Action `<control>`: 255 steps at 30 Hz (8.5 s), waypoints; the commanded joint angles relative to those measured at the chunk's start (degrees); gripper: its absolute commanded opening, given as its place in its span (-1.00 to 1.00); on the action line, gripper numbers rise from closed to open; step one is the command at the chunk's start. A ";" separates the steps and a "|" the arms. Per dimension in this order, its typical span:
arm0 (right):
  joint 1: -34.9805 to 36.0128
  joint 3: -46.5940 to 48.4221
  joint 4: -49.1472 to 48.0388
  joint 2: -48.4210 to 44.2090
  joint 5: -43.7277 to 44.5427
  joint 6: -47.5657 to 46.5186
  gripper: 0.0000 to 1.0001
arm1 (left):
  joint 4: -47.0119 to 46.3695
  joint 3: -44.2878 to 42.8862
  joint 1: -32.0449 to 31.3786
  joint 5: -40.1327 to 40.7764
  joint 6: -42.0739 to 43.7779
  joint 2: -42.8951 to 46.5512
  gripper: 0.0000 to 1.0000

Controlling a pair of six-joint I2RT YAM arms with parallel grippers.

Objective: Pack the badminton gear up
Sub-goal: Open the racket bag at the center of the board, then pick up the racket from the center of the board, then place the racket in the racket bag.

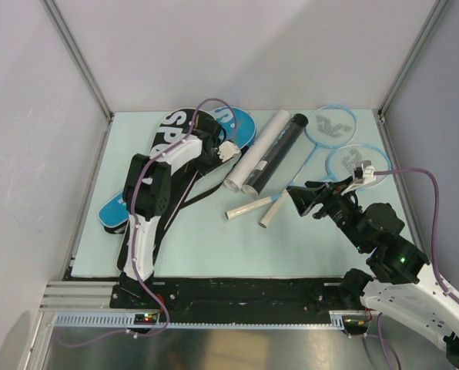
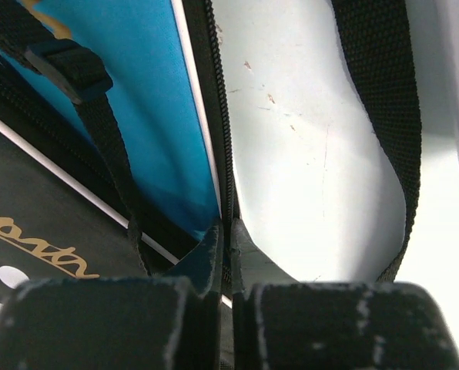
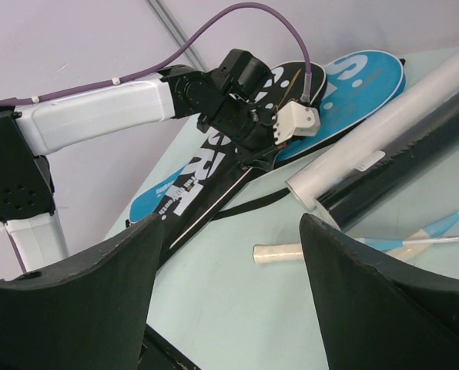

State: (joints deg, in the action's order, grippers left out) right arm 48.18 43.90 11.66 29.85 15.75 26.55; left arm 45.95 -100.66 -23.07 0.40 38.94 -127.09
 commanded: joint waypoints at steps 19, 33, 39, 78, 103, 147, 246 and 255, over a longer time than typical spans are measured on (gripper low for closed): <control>-0.23 0.38 -12.66 21.95 0.75 14.26 0.45 | -3.44 -9.82 4.26 0.39 -22.28 17.24 -1.00; -2.16 3.39 -21.79 33.63 -0.17 20.18 0.42 | -5.02 -10.93 11.82 -16.95 -41.24 24.54 -0.99; -2.60 5.71 -24.55 37.40 -2.73 18.98 0.42 | -5.97 -10.15 11.55 -18.27 -43.92 27.47 -0.99; 3.89 5.97 -22.20 46.49 -21.85 16.93 0.35 | -19.23 36.47 10.92 -7.97 -71.60 48.22 -1.00; 1.04 7.52 -21.10 54.67 -21.22 17.72 0.33 | -20.35 40.38 12.59 -19.86 -66.98 52.76 -0.99; -37.64 1.20 -8.54 61.08 -3.51 50.64 0.11 | -16.91 48.78 12.78 -22.57 -57.75 59.94 -0.99; 8.86 30.22 -6.08 72.25 -29.31 8.40 -1.00 | -28.33 50.13 9.46 -28.52 -66.55 57.34 -0.99; 12.01 30.78 -1.42 73.57 -31.11 3.46 -1.00 | -28.75 49.36 9.47 -27.50 -66.00 55.82 -0.99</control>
State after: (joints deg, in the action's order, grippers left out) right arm 58.00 71.61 12.53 104.38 -13.58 33.47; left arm 18.92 -50.57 -13.13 -24.80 -26.13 -71.92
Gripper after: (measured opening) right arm 0.048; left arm 0.007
